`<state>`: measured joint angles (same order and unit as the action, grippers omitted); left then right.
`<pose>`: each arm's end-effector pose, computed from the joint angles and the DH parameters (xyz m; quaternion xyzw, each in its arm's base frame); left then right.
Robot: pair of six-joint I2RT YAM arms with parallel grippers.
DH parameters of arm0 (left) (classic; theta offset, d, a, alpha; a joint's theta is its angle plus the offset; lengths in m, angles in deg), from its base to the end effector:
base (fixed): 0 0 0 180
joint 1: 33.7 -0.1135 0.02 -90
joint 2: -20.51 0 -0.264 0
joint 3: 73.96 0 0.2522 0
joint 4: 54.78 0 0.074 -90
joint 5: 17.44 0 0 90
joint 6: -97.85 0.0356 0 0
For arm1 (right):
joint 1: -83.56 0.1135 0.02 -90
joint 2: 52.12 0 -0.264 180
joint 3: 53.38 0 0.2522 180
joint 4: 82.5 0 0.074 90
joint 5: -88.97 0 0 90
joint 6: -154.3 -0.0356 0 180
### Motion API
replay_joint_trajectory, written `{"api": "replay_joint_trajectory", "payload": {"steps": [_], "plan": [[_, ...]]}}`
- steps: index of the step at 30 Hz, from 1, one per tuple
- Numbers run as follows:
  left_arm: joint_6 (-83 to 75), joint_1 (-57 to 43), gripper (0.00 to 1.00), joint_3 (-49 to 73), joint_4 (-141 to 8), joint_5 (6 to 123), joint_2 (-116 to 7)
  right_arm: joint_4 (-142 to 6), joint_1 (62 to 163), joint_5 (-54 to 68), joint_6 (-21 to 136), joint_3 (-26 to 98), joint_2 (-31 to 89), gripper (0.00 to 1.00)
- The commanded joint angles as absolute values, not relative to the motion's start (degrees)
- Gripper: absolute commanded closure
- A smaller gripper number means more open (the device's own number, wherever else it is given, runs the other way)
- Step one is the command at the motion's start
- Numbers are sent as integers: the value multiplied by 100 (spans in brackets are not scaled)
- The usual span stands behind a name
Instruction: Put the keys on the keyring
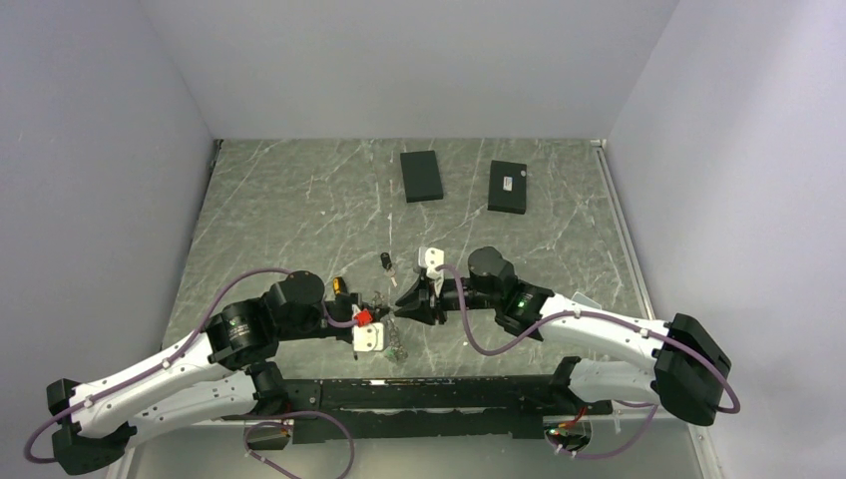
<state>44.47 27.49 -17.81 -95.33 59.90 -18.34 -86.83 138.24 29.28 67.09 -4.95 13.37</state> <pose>0.0679 -0.1397 0.3112 0.6654 0.4999 -0.2063 0.5147 0.1320 0.2174 0.2566 -0.5056 0.5827 0.4473 0.4526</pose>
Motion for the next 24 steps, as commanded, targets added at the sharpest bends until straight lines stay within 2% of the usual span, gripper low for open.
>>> {"api": "replay_joint_trajectory", "payload": {"steps": [1,12,20,24], "plan": [[4424,2720,100,-1675,-9099,5894,-1783,-8517,13900,4567,6576,-184,1440,73],[4406,2716,100,-1704,-9108,5873,-1714,-8759,13907,4532,6466,-216,1467,73],[4381,2712,100,-1700,-9105,5836,-1687,-8758,13907,3342,6673,-235,1388,68],[4380,2707,100,-1696,-9114,5824,-1704,-9068,13902,3198,6661,-339,1329,68]]}}
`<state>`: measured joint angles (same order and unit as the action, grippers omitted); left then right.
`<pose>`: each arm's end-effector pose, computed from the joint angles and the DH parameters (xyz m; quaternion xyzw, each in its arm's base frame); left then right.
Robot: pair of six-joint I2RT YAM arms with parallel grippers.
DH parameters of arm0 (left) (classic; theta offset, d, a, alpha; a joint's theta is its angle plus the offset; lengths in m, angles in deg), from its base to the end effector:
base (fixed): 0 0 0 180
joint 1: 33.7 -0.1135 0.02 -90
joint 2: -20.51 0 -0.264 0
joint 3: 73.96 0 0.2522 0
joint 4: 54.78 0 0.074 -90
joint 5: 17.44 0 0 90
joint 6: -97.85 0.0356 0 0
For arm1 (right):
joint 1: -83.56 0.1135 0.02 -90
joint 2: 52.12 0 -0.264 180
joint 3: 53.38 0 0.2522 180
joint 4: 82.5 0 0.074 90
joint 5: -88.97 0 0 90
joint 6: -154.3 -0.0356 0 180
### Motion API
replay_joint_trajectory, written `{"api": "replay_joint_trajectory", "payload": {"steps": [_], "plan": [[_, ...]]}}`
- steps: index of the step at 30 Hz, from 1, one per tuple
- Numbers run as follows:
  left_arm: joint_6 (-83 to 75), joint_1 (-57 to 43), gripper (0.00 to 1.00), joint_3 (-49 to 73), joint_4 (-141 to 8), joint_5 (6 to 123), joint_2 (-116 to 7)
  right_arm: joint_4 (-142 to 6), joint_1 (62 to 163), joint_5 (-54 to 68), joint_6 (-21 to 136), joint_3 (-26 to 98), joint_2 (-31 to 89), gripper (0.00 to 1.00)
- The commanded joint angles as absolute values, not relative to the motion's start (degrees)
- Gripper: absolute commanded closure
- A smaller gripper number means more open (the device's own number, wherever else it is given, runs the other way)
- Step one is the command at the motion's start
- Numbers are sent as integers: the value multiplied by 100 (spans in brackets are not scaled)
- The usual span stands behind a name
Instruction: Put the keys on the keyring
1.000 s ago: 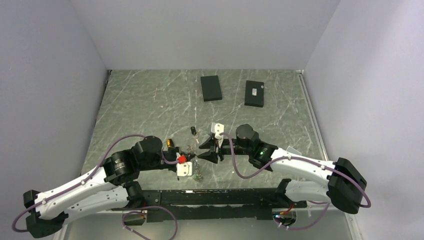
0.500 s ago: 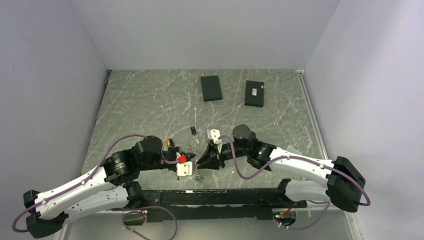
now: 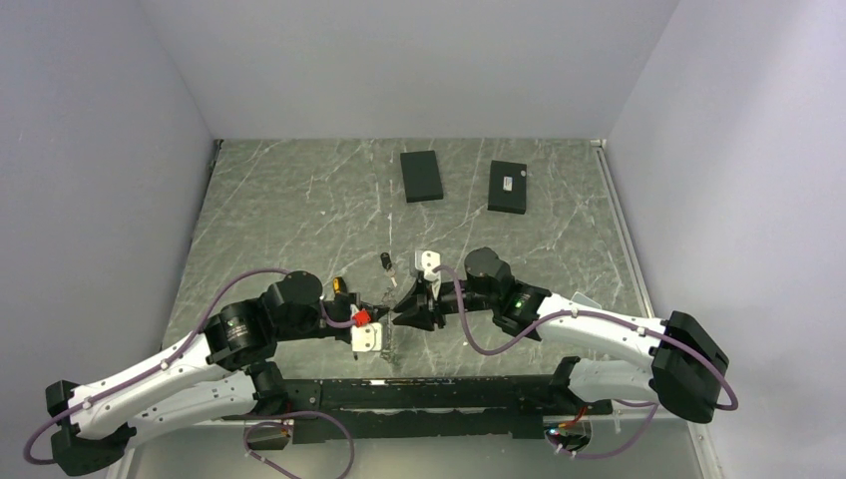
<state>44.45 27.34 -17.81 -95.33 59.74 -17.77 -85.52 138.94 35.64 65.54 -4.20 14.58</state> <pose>0.0672 -0.1378 0.3125 0.6633 0.4980 -0.2074 0.5186 0.1276 0.2222 0.2544 -0.5255 0.5694 0.4859 0.4043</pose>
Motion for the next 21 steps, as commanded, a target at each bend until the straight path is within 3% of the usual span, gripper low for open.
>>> {"api": "replay_joint_trajectory", "payload": {"steps": [1,11,21], "plan": [[4374,2710,100,-1694,-9113,5828,-1706,-9091,13900,3222,6656,-337,1339,68],[4371,2703,100,-1705,-9097,5841,-1718,-9143,13904,3677,6575,-390,1289,69],[4350,2703,100,-1696,-9080,5850,-1698,-9210,13910,3722,6526,-334,1491,81]]}}
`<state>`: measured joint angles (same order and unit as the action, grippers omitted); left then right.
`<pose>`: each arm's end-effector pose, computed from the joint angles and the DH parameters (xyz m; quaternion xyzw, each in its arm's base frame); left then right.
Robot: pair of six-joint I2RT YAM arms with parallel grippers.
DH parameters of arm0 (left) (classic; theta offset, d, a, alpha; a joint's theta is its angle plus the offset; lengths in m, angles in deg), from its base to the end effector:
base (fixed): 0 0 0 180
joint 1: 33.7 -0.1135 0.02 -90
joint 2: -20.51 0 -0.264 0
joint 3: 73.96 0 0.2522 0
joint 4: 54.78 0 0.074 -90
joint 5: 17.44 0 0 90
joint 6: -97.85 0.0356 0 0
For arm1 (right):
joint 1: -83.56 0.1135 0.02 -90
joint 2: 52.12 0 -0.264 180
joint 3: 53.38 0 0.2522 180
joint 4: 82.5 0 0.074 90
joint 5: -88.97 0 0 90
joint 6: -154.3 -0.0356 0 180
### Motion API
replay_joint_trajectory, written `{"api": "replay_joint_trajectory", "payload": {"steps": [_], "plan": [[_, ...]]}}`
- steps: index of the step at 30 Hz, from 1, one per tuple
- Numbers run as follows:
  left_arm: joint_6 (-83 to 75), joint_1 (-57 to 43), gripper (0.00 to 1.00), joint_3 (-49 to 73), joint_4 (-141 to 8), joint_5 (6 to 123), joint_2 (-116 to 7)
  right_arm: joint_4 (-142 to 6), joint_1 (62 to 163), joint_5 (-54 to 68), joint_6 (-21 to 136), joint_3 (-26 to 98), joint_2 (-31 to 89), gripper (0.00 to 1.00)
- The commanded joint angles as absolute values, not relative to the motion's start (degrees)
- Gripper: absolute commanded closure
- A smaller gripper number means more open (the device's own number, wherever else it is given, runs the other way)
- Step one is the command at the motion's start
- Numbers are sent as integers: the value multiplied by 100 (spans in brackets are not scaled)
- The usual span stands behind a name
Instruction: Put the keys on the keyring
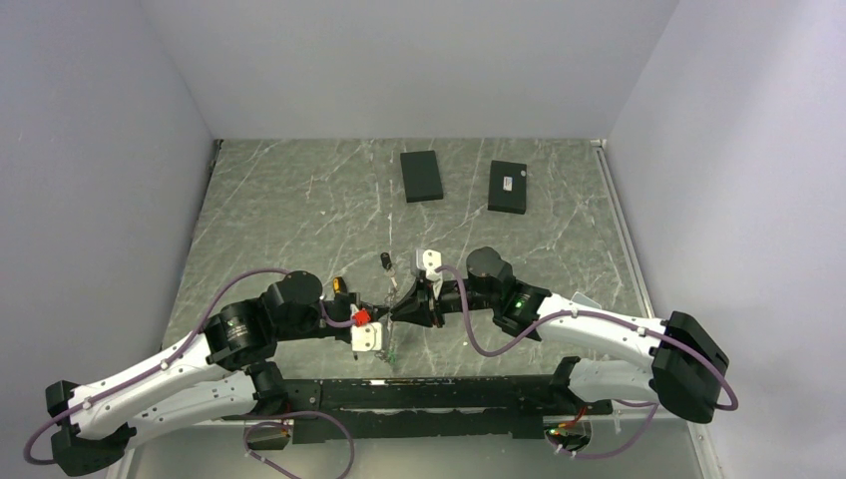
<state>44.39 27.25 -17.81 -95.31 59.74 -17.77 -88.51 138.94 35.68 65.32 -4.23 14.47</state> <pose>0.0674 -0.1377 0.3126 0.6626 0.4988 -0.2073 0.5188 0.1281 0.2229 0.2599 -0.5229 0.5532 0.4913 0.4233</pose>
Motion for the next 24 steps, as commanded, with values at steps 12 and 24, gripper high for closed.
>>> {"api": "replay_joint_trajectory", "payload": {"steps": [12,24], "plan": [[4379,2703,100,-1696,-9156,5872,-1697,-8315,13911,3544,6666,140,1326,100],[4371,2703,100,-1678,-9183,5819,-1707,-6451,13911,3553,7248,1144,1188,100]]}}
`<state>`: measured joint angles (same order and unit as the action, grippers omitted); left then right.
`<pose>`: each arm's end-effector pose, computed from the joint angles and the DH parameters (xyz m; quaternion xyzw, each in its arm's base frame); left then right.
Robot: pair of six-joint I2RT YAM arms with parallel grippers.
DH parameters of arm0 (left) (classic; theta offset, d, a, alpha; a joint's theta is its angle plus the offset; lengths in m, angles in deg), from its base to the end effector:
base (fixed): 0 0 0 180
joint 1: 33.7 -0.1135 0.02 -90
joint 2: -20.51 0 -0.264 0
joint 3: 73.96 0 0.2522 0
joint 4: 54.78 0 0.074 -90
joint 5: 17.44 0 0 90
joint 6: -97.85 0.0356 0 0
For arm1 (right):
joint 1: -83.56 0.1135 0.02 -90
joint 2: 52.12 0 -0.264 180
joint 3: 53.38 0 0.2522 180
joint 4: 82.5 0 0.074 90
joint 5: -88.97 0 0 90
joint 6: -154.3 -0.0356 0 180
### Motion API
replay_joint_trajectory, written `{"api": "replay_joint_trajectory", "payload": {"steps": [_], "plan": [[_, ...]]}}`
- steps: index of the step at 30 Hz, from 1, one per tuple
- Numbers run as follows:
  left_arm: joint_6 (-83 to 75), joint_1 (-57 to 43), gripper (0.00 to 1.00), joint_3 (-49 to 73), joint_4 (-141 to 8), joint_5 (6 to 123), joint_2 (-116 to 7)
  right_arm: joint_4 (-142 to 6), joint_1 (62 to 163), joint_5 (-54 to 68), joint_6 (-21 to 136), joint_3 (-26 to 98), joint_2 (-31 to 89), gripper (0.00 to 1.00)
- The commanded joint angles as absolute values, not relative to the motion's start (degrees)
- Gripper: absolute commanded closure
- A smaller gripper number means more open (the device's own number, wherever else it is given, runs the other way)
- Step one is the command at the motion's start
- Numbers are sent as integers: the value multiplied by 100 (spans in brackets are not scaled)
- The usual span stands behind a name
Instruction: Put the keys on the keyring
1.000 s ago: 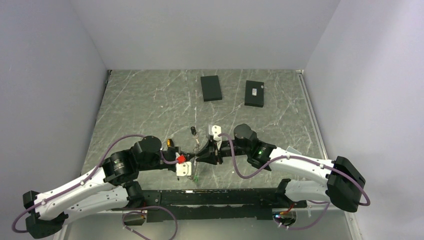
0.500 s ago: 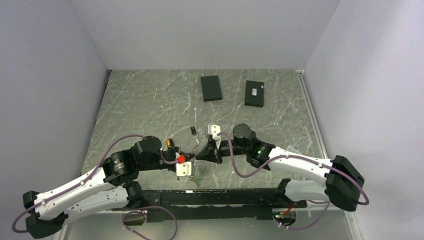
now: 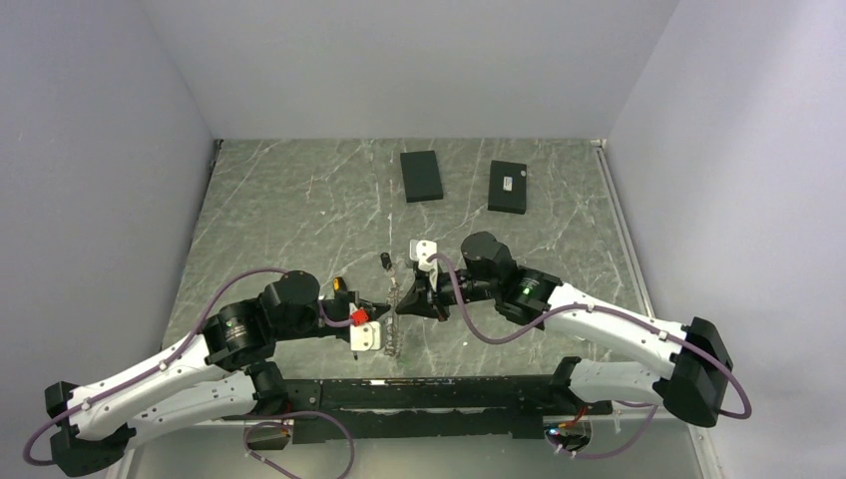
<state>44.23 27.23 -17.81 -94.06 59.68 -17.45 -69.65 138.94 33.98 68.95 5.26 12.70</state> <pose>0.0673 -0.1375 0.3155 0.6571 0.4936 -0.2099 0.5297 0.1286 0.2222 0.2916 -0.5396 0.5851 0.4585 0.3953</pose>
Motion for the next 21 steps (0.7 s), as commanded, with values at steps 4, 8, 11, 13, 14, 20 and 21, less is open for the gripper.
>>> {"api": "replay_joint_trajectory", "payload": {"steps": [4,8,11,13,14,20,21], "plan": [[4362,2706,100,-1674,-9182,5815,-1699,-5840,13954,3676,7477,1559,1432,100],[4362,2703,100,-1677,-9191,5807,-1677,-5566,14054,3635,7575,1745,1644,100],[4354,2703,100,-1678,-9205,5789,-1668,-5385,14078,3448,7576,1906,1838,100],[4354,2703,100,-1678,-9230,5780,-1671,-5173,14078,3291,7569,2068,2010,100],[4354,2703,100,-1678,-9240,5767,-1665,-5090,14078,3242,7579,2144,2087,100],[4345,2703,100,-1678,-9296,5647,-1679,-5267,14078,3203,7687,2247,2079,100],[4338,2703,100,-1684,-9298,5607,-1686,-5380,14078,3222,7707,2200,2030,100]]}}
